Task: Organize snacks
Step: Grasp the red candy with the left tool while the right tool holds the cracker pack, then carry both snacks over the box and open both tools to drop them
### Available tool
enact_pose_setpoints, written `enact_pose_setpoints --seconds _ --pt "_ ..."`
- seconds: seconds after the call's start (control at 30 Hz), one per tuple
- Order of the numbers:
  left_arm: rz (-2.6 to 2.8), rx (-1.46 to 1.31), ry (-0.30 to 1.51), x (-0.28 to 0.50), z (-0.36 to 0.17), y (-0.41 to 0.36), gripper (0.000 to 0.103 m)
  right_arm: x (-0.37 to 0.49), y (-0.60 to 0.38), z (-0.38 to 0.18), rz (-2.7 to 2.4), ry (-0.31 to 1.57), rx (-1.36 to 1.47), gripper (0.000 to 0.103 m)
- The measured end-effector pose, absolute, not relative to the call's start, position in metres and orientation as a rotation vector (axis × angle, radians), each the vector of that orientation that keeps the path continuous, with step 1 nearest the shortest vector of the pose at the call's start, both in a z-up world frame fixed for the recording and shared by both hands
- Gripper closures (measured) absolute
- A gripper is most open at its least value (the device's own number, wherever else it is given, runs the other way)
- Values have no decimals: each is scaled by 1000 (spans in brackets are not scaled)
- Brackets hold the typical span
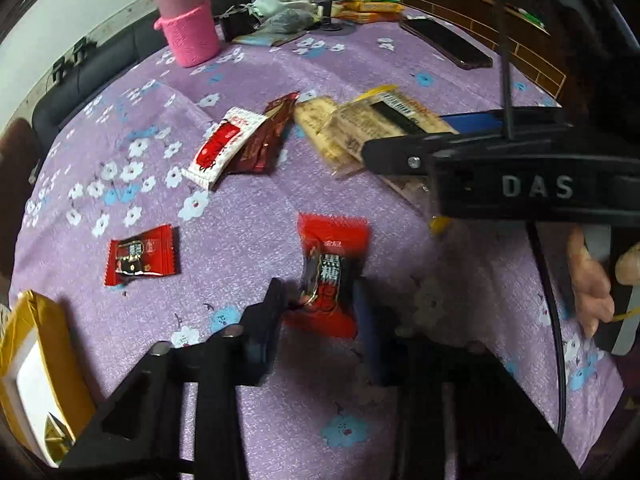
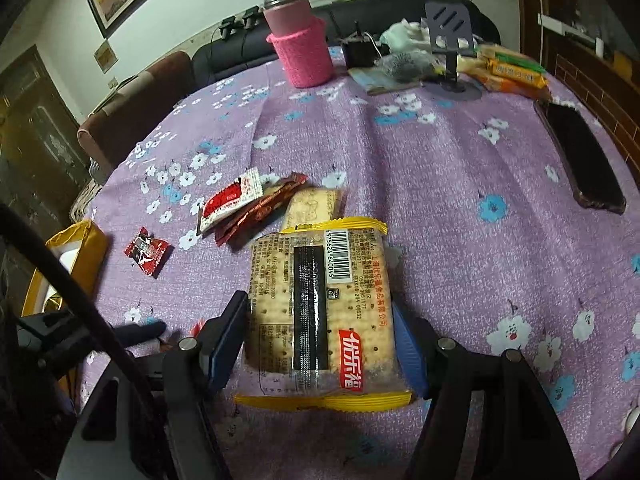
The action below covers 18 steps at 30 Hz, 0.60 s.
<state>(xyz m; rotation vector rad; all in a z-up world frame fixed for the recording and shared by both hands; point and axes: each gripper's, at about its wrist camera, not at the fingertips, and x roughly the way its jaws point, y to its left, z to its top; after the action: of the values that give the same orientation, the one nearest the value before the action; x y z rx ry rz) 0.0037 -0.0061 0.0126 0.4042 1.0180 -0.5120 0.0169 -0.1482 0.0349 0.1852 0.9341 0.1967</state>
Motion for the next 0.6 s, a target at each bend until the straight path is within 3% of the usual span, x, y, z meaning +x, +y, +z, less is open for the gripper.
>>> enact_pose_setpoints --seconds 0.37,0.6 --pt "-441 217 936 -19 37 27 67 12 -146 39 223 876 186 35" --pt "-349 -47 823 -64 85 109 67 -3 -137 50 292 786 197 35"
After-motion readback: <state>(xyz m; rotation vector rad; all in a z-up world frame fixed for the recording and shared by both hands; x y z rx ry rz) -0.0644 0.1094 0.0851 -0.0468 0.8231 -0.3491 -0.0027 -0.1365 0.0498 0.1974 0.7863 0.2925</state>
